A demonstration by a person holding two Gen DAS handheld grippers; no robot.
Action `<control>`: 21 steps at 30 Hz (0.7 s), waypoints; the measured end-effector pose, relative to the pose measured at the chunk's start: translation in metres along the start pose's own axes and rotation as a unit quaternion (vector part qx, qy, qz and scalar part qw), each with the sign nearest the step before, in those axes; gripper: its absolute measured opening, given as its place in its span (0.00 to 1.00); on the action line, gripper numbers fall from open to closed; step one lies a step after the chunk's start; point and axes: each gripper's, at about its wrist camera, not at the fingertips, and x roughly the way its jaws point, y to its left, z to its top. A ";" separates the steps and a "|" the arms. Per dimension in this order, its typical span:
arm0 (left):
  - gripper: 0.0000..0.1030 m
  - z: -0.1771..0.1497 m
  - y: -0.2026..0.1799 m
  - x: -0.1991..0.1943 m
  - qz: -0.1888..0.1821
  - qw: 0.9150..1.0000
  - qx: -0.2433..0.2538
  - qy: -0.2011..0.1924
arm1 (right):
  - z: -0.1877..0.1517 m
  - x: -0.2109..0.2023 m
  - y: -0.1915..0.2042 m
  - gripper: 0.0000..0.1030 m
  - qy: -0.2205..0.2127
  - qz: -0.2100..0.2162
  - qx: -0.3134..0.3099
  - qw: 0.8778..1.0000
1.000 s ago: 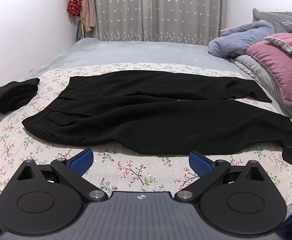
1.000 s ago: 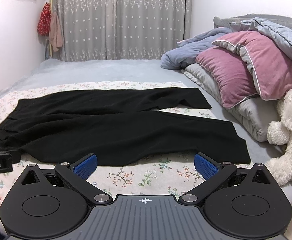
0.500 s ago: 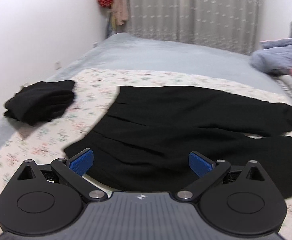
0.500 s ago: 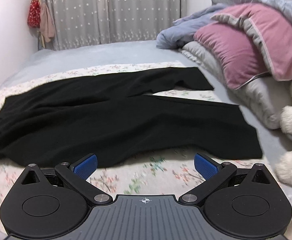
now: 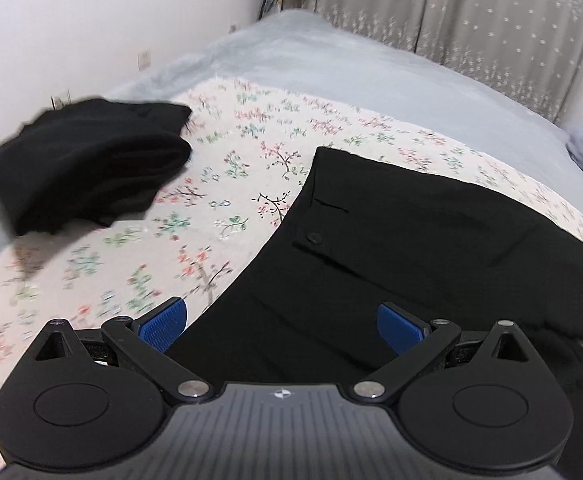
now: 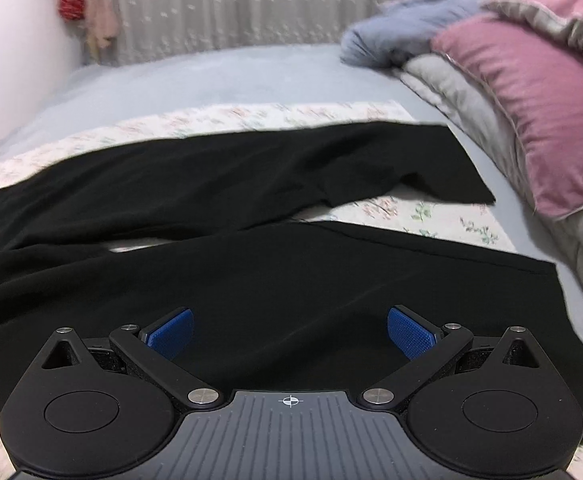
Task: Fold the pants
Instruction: 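Move the left gripper to the trouser waistband and close on it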
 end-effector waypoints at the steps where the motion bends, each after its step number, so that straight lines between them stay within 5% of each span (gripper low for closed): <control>1: 1.00 0.008 -0.001 0.014 0.000 1.000 -0.003 0.003 | -0.004 0.009 -0.002 1.00 0.001 -0.004 0.004 1.000; 4: 1.00 0.033 -0.010 0.050 0.006 1.000 -0.005 0.001 | -0.015 0.032 -0.003 1.00 0.029 -0.018 -0.002 0.999; 9: 1.00 0.065 -0.035 0.107 -0.007 1.000 -0.004 0.005 | -0.023 0.032 0.009 1.00 0.013 -0.041 -0.077 0.996; 14: 1.00 0.068 -0.061 0.160 0.025 0.997 0.063 0.035 | -0.023 0.037 0.018 1.00 0.016 -0.045 -0.102 0.994; 16: 1.00 0.062 -0.061 0.170 0.033 0.998 0.045 0.040 | -0.023 0.038 0.019 1.00 0.016 -0.051 -0.111 0.992; 18: 0.84 0.058 -0.062 0.166 0.023 0.999 0.020 0.012 | -0.022 0.038 0.019 1.00 0.015 -0.050 -0.117 0.992; 20: 0.56 0.057 -0.072 0.163 0.032 0.998 0.050 -0.005 | -0.020 0.036 0.018 1.00 0.010 -0.046 -0.117 0.992; 21: 0.52 0.057 -0.077 0.162 0.036 0.997 0.061 -0.008 | -0.019 0.035 0.018 1.00 0.008 -0.044 -0.116 0.992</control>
